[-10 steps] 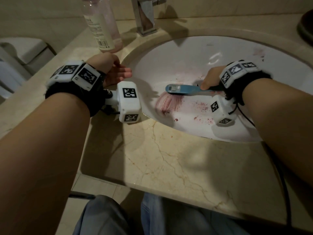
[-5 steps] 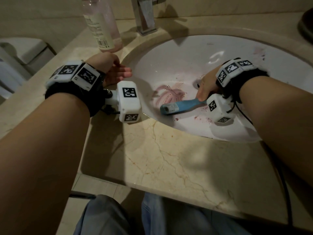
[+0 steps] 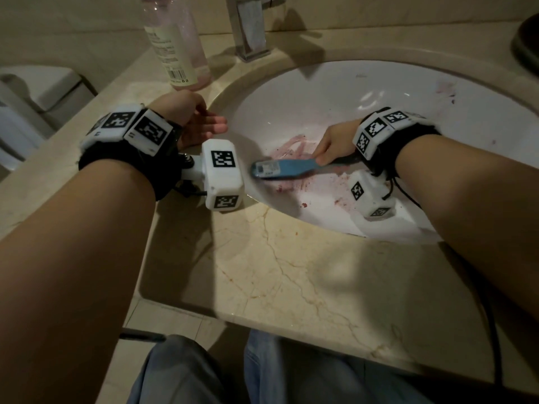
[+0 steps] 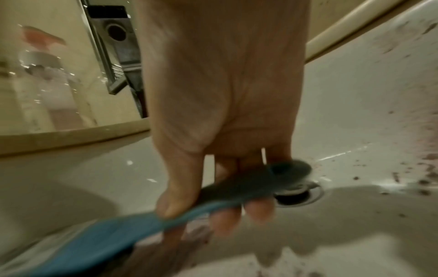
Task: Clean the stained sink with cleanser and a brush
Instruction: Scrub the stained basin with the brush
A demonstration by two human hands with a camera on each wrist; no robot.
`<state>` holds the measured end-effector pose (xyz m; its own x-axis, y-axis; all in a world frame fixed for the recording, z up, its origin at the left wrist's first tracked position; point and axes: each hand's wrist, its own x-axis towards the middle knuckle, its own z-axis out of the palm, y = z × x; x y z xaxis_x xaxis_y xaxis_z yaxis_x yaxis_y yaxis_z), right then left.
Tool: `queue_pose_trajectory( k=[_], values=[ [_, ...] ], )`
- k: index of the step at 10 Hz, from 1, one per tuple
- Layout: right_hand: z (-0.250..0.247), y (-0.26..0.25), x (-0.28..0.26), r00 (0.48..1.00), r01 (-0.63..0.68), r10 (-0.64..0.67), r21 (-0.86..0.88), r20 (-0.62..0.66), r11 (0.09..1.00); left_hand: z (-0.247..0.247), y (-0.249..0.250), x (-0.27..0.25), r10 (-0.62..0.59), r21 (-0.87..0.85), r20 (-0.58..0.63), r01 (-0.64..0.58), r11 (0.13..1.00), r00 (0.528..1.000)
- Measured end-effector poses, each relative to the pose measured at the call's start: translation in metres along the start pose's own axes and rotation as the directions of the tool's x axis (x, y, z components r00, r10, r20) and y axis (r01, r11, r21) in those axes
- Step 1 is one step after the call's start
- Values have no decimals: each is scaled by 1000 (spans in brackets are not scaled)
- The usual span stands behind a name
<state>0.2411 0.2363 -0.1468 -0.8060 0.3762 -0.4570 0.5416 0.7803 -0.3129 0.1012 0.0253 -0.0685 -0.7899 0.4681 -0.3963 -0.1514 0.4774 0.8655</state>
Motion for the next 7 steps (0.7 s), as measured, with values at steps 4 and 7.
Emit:
queue_pose_trajectory(
  k=[4, 7],
  values=[
    [-5, 31, 7, 942, -267, 254, -27, -218, 963, 1, 0, -3, 5, 2, -9, -5, 1000, 1000],
    [4, 5, -1, 966, -48, 47, 0, -253, 999, 0, 0, -2, 10, -2, 0, -10, 1000, 1000]
  ],
)
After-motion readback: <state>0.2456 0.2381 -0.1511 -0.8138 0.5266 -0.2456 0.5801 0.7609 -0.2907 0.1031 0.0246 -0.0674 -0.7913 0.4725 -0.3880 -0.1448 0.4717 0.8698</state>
